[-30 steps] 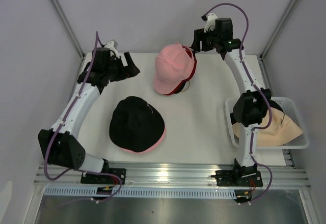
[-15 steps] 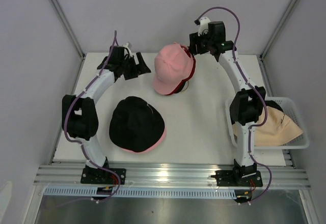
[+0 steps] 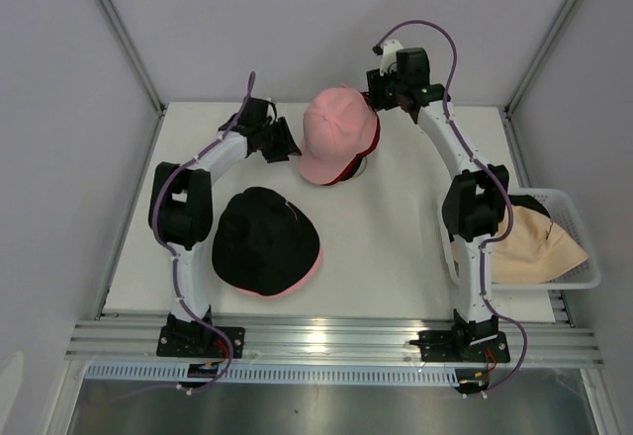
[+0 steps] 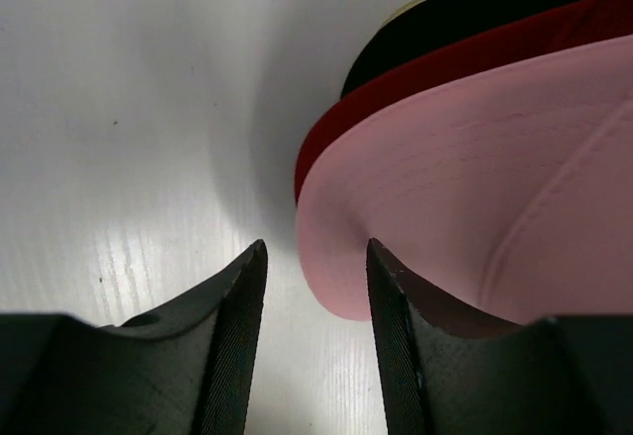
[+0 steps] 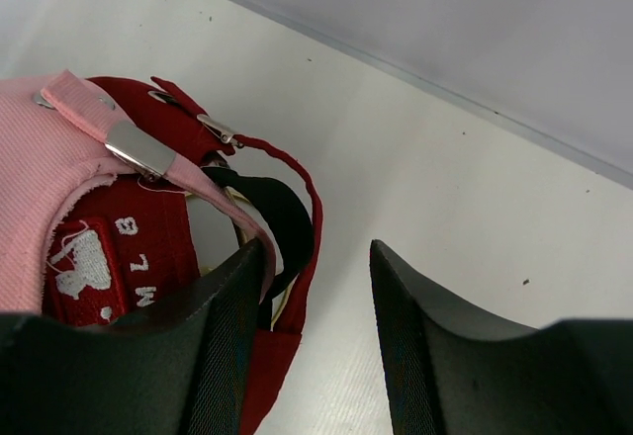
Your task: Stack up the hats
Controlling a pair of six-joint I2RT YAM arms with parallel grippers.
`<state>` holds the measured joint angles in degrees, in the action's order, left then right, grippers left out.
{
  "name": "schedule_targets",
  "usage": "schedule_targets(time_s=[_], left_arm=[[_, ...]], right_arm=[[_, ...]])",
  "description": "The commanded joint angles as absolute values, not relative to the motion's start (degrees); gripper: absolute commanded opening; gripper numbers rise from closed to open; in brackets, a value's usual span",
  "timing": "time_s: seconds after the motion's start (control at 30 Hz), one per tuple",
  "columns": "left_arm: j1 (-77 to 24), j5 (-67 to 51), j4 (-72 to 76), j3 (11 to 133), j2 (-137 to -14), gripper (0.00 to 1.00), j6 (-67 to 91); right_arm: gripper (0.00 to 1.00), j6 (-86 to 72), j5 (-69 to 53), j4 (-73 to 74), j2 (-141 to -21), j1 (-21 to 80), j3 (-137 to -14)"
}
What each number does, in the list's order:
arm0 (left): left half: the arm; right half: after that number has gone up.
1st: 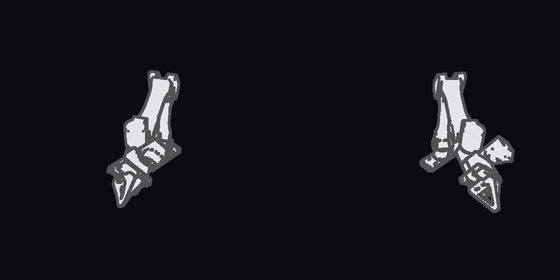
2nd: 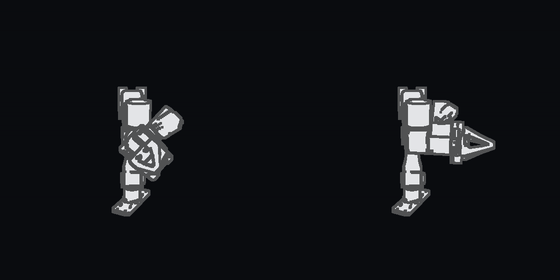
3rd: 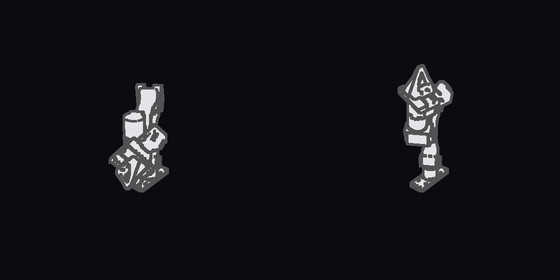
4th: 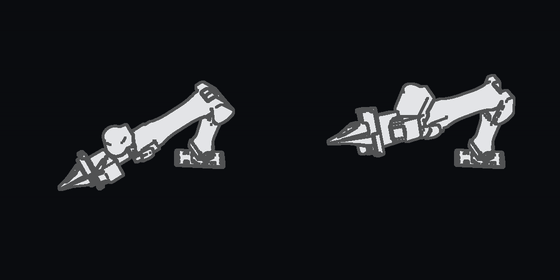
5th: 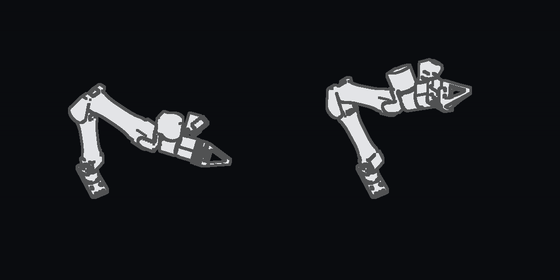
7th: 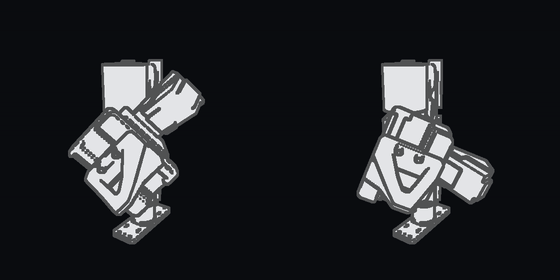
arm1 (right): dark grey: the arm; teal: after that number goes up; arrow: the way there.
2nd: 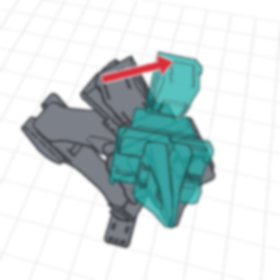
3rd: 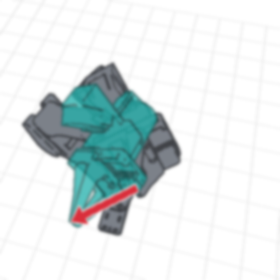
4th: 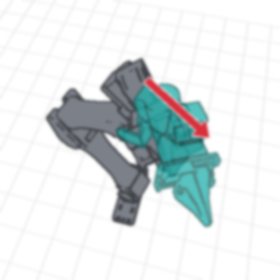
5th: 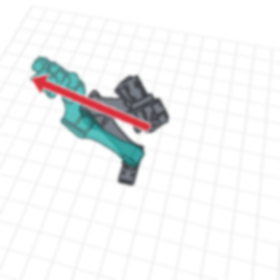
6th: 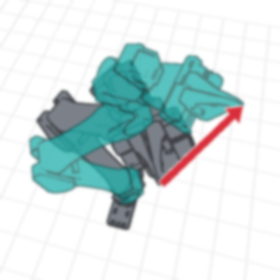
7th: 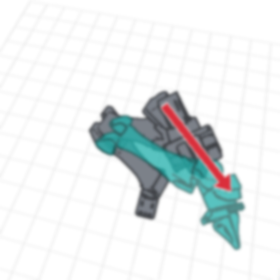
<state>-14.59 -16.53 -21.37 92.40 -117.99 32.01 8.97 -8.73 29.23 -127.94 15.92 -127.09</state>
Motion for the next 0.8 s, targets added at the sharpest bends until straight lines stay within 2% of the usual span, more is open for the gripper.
schedule_targets(time_s=[0.0, 0.17, 0.67, 0.73, 0.77], left_arm=[[-14.94, -14.06, -22.15, 94.92, -119.0, 0.48, 33.4], [-16.0, -14.76, -21.27, 95.71, -120.93, 0.44, 33.75], [-17.58, -12.92, -21.09, 96.5, -123.58, 0.46, 34.19], [-17.4, -12.57, -21.71, 97.11, -123.23, 0.47, 33.58], [-17.4, -12.31, -22.06, 97.21, -122.96, 0.47, 33.31]], right_arm=[[0.5, 8.88, -5.45, 27.86, -128.32, 15.29, -125.51], [0.51, 6.33, -6.24, 25.58, -127.0, 14.86, -121.91], [0.56, 1.85, -8.44, 22.5, -123.66, 13.45, -114.08], [0.59, 1.93, -8.52, 22.85, -122.79, 13.45, -114.17], [0.64, 1.93, -8.7, 23.37, -122.44, 13.45, -114.34]])
